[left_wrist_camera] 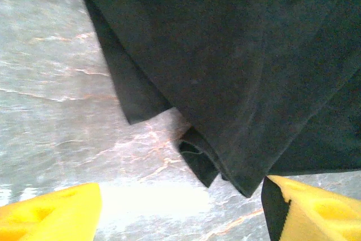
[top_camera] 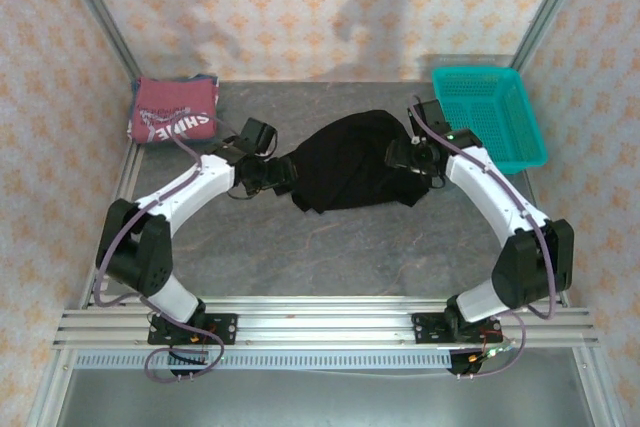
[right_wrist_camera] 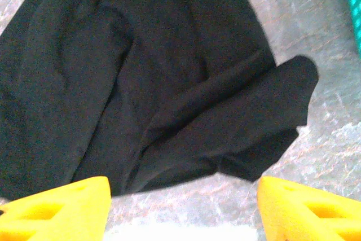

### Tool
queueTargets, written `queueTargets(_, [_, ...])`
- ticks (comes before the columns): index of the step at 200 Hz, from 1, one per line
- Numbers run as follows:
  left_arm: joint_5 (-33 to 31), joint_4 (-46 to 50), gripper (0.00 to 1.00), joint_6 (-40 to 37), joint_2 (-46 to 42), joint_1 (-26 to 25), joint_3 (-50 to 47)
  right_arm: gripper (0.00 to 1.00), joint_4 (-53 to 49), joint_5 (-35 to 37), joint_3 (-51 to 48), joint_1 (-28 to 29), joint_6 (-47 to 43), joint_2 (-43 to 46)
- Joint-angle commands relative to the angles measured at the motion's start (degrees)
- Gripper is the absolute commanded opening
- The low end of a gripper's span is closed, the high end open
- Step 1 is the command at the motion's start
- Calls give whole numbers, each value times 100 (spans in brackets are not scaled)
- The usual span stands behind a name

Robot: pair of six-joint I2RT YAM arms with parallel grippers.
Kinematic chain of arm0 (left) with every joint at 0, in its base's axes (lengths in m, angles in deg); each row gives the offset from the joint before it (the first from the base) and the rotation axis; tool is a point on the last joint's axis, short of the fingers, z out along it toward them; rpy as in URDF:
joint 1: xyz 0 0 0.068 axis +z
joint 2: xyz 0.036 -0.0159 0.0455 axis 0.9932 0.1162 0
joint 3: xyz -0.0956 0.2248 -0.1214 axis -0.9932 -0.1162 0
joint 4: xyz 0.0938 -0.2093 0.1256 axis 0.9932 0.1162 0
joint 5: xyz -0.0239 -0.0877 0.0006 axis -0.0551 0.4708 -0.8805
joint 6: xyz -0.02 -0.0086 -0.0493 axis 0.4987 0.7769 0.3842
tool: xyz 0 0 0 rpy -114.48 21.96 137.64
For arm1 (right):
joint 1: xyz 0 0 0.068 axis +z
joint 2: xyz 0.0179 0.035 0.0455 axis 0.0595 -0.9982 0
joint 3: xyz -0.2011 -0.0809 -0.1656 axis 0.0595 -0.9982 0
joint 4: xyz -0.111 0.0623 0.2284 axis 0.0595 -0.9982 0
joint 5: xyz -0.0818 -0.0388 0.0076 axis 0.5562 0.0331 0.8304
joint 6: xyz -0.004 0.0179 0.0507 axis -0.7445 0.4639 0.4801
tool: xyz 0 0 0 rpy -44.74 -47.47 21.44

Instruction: Fold and stack the t-shirts

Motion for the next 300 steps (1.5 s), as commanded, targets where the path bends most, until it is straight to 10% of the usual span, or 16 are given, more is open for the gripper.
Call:
queueTargets(1, [276,-202,74,238,165,-316,373,70,-453,-164,-267,187,-59,285])
queueTargets(83, [56,-857,66,458,1496,-647,701,68,519,177,-1009,208,266,-222])
queueTargets(138, [-631,-667,0,249,1898,-608,795,65,821,756,-858,116,677,-702])
queueTargets(274, [600,-392,0,38,-190,735,-88,64,1448,451,-1600,-541,806,-384])
queueTargets(300, [775,-461,20,103,69,1055,-92,64,2004,-1,-1881,-539,934,-453])
